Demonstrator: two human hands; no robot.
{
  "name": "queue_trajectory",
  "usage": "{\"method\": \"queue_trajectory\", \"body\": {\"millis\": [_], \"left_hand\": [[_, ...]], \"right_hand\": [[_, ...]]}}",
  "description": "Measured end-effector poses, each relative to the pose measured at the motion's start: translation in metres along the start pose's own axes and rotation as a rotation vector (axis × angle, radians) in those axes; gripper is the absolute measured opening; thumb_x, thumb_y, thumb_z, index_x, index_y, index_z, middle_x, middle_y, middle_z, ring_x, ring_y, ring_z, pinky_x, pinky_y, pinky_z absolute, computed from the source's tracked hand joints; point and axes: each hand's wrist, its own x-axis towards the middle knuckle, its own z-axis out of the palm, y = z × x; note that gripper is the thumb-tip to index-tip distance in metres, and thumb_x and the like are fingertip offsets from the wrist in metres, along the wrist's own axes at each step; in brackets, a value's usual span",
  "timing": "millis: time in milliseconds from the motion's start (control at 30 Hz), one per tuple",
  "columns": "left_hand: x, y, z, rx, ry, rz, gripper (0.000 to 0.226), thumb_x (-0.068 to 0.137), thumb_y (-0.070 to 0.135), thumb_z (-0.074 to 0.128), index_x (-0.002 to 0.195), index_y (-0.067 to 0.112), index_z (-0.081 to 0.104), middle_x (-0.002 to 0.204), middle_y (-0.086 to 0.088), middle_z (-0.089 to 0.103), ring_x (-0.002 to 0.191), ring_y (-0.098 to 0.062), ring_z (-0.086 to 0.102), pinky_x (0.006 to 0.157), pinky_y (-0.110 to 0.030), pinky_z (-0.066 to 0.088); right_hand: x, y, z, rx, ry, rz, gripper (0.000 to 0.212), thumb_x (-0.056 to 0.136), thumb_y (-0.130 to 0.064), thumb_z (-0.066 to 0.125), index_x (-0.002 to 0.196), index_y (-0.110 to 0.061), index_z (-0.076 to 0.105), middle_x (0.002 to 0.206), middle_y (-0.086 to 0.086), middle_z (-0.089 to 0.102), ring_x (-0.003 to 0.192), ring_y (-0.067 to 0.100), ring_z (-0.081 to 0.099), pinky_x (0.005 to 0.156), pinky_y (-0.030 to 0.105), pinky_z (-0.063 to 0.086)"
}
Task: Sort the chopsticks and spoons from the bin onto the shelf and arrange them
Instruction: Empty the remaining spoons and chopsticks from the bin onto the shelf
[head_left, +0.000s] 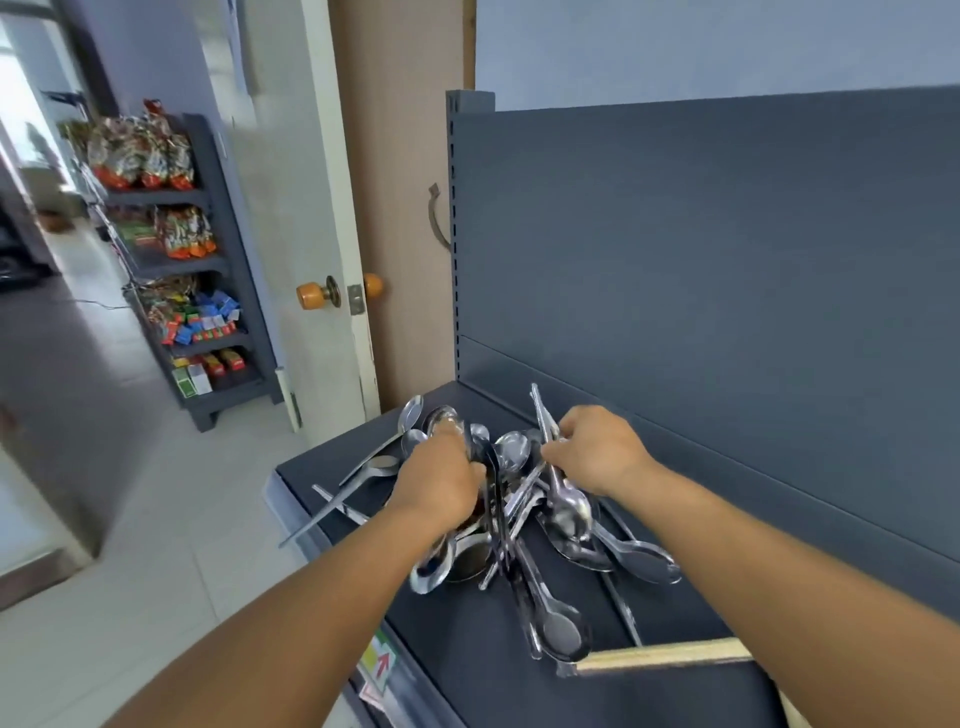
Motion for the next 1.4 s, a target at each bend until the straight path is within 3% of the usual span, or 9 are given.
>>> {"method": "queue_trajectory", "body": {"millis": [100, 300, 467, 567, 833, 967, 1133, 1333, 1400], "left_hand": [[0.003, -0.010, 0.000, 0.012, 0.017, 0.009, 0.023, 0.095, 0.013, 0.049, 0.117, 0.007, 0.042, 0.077, -0.004, 0.056, 0.077, -0.025, 0.060, 0.064, -0.033, 0.045], [-0.009, -0.015, 0.000, 0.115, -0.121, 0.054, 0.057, 0.094, 0.012, 0.051, 0.146, 0.016, 0.027, 0.116, -0.015, 0.059, 0.102, -0.029, 0.061, 0.080, -0.037, 0.049], [-0.038, 0.003, -0.008, 0.200, -0.140, 0.149, 0.053, 0.096, 0.029, 0.049, 0.143, 0.015, 0.031, 0.129, -0.012, 0.054, 0.118, -0.028, 0.051, 0.097, -0.040, 0.044], [-0.061, 0.021, -0.014, 0.243, -0.174, 0.257, 0.047, 0.098, 0.033, 0.044, 0.141, 0.016, 0.036, 0.128, -0.008, 0.053, 0.117, -0.026, 0.050, 0.095, -0.038, 0.044], [-0.126, 0.085, -0.011, 0.268, -0.189, 0.561, 0.044, 0.098, 0.037, 0.040, 0.138, 0.019, 0.039, 0.136, -0.004, 0.050, 0.123, -0.023, 0.046, 0.097, -0.038, 0.043], [-0.162, 0.124, 0.003, 0.267, -0.240, 0.702, 0.050, 0.099, 0.040, 0.038, 0.145, 0.020, 0.031, 0.143, -0.002, 0.043, 0.130, -0.022, 0.040, 0.101, -0.036, 0.039], [-0.207, 0.179, 0.016, 0.272, -0.278, 0.889, 0.043, 0.099, 0.040, 0.037, 0.137, 0.020, 0.038, 0.136, -0.001, 0.048, 0.123, -0.021, 0.046, 0.097, -0.039, 0.042], [-0.269, 0.250, 0.036, 0.251, -0.273, 1.097, 0.040, 0.099, 0.042, 0.035, 0.131, 0.020, 0.044, 0.130, -0.002, 0.052, 0.120, -0.022, 0.050, 0.095, -0.040, 0.044], [-0.290, 0.272, 0.047, 0.252, -0.279, 1.133, 0.040, 0.099, 0.043, 0.035, 0.130, 0.020, 0.045, 0.128, -0.001, 0.053, 0.117, -0.023, 0.051, 0.094, -0.041, 0.045]], "right_hand": [[0.002, 0.004, 0.006, -0.032, -0.022, -0.010, 0.032, 0.087, -0.022, 0.057, 0.116, -0.010, 0.052, 0.102, 0.006, 0.063, 0.089, 0.024, 0.058, 0.073, 0.030, 0.047], [-0.021, 0.006, 0.007, -0.124, -0.097, -0.074, 0.045, 0.093, -0.028, 0.050, 0.136, -0.016, 0.041, 0.129, 0.005, 0.054, 0.105, 0.023, 0.054, 0.082, 0.030, 0.044], [-0.056, 0.007, -0.001, -0.136, -0.091, -0.086, 0.043, 0.094, -0.036, 0.048, 0.131, -0.013, 0.046, 0.130, 0.007, 0.054, 0.116, 0.026, 0.052, 0.094, 0.033, 0.043], [-0.083, 0.011, -0.010, -0.138, -0.078, -0.068, 0.049, 0.094, -0.038, 0.047, 0.138, -0.018, 0.040, 0.141, 0.004, 0.046, 0.125, 0.024, 0.046, 0.099, 0.031, 0.039], [-0.179, 0.051, -0.054, -0.175, 0.039, -0.009, 0.051, 0.096, -0.038, 0.046, 0.143, -0.020, 0.035, 0.144, 0.000, 0.041, 0.132, 0.019, 0.039, 0.107, 0.032, 0.035], [-0.228, 0.081, -0.078, -0.181, 0.106, 0.057, 0.030, 0.094, -0.035, 0.047, 0.120, -0.023, 0.048, 0.112, -0.005, 0.050, 0.106, 0.014, 0.046, 0.087, 0.026, 0.037], [-0.290, 0.118, -0.111, -0.214, 0.196, 0.197, 0.033, 0.094, -0.035, 0.046, 0.121, -0.017, 0.053, 0.120, -0.003, 0.058, 0.110, 0.019, 0.053, 0.090, 0.032, 0.043], [-0.364, 0.172, -0.150, -0.210, 0.297, 0.336, 0.037, 0.093, -0.035, 0.047, 0.127, -0.022, 0.050, 0.125, -0.002, 0.057, 0.098, 0.015, 0.052, 0.080, 0.024, 0.037], [-0.388, 0.192, -0.163, -0.209, 0.306, 0.373, 0.040, 0.094, -0.035, 0.048, 0.131, -0.023, 0.048, 0.130, -0.002, 0.056, 0.104, 0.016, 0.054, 0.082, 0.022, 0.036]]}}
